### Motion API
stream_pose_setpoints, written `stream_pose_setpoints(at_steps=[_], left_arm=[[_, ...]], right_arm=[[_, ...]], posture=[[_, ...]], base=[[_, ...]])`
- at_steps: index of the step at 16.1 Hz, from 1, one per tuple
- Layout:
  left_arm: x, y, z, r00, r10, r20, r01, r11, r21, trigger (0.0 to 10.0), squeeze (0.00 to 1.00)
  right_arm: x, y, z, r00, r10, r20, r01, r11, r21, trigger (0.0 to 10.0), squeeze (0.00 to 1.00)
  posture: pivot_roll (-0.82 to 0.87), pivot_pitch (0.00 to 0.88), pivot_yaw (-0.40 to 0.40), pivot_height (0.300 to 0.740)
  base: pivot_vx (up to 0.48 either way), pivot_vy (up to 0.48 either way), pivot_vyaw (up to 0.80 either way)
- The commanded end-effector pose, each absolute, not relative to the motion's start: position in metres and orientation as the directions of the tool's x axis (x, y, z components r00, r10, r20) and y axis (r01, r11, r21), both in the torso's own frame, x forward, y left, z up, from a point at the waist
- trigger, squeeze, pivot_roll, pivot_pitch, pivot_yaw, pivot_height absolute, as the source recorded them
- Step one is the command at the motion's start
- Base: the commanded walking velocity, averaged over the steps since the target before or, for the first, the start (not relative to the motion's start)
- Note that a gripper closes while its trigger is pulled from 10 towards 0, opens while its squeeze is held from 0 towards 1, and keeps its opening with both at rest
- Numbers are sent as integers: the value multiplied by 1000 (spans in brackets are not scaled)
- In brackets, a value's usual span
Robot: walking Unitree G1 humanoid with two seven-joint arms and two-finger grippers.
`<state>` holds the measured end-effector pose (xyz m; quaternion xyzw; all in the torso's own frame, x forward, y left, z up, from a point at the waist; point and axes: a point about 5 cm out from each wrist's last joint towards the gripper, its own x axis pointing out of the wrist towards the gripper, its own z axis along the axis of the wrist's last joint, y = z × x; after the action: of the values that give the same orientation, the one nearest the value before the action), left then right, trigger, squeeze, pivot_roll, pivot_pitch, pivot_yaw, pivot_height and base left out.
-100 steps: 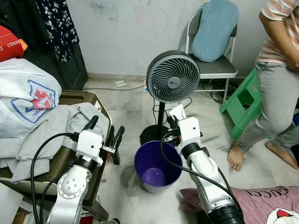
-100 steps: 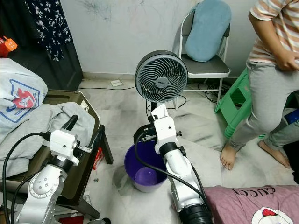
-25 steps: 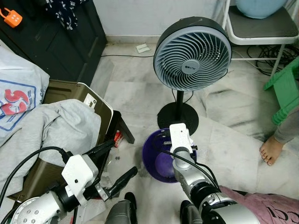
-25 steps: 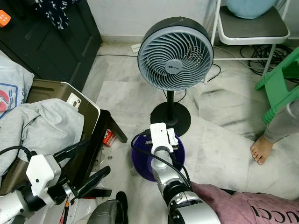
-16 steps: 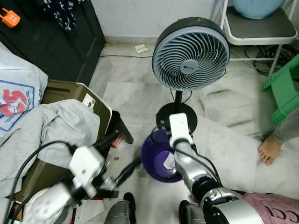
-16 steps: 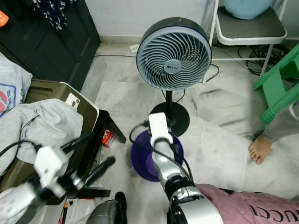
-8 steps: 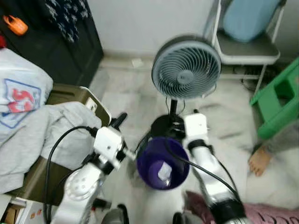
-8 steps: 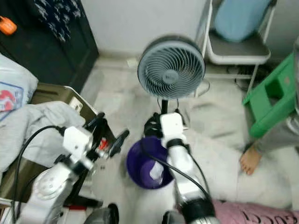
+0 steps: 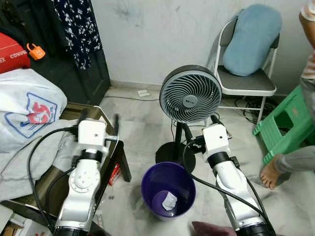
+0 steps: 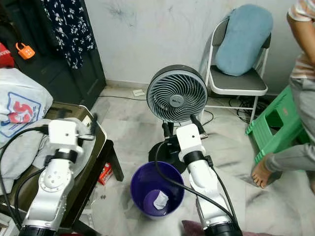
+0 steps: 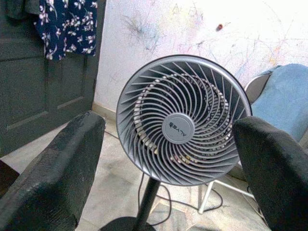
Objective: Clean up the room
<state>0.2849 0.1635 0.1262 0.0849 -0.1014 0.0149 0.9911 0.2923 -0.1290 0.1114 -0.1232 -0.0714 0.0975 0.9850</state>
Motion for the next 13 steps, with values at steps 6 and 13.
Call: stream_pose_setpoints(at_steps=[6, 13], left_arm=[[266, 171, 123, 972, 1, 236, -34, 990, 134, 10000, 0], [258, 173, 117, 981, -13, 195, -8, 995, 103, 10000, 0]], right_arm=[[281, -141, 101, 989, 125, 76, -106, 969, -223, 10000, 1000], [277, -139, 104, 993, 96, 71, -71, 953, -295, 10000, 0]], posture=[[-46, 0, 43, 740], [-30, 0, 13, 740]], base=[[0, 0, 0], [0, 0, 229]])
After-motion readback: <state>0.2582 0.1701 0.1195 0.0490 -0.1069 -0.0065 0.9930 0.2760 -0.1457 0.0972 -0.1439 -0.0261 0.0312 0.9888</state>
